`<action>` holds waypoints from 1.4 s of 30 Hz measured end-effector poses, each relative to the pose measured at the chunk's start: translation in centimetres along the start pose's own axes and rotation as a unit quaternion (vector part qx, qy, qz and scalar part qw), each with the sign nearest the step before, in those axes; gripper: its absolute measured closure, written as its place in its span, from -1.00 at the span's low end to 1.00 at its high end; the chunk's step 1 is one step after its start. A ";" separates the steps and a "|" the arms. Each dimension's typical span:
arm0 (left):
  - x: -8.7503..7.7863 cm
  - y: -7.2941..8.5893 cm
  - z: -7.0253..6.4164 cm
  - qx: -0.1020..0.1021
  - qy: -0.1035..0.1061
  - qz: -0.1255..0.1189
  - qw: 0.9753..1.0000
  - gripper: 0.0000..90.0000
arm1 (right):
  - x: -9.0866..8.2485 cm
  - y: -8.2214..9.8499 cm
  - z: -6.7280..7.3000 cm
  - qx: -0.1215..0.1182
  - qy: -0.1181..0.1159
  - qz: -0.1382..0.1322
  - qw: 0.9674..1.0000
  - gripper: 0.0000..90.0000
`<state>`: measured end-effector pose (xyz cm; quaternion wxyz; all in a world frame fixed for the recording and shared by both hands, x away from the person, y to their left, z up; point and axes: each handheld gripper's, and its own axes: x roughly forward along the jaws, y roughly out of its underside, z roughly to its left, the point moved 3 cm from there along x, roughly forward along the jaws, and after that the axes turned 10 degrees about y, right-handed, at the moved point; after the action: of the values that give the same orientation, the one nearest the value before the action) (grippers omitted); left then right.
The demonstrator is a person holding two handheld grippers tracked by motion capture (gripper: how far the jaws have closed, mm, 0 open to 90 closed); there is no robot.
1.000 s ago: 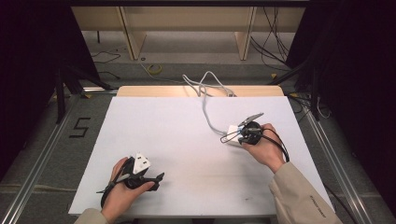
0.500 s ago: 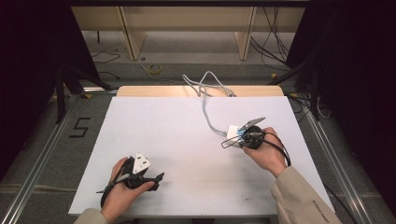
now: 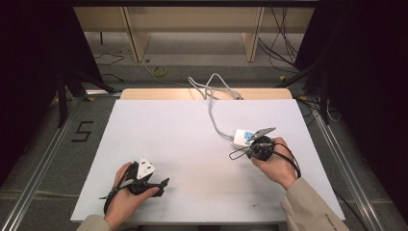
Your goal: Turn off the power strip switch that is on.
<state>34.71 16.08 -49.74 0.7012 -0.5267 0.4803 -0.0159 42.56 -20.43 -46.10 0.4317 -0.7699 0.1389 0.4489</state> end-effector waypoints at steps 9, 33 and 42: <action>0.0 0.0 0.0 -0.001 0.000 0.000 1.000 -0.61 | -0.3 0.8 0.3 0.003 -0.001 -0.009 1.000 1.00; 0.0 0.0 0.0 -0.002 0.000 0.000 1.000 -0.61 | -0.6 3.7 1.8 0.005 -0.018 -0.032 0.999 0.90; 0.0 0.1 0.0 -0.002 0.001 0.001 1.000 -0.61 | -0.9 4.5 2.1 0.011 -0.020 -0.052 0.998 0.78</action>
<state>34.68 16.10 -49.84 0.6996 -0.5274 0.4819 -0.0146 38.13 -21.59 -48.32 0.4657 -0.7622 0.0945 0.4395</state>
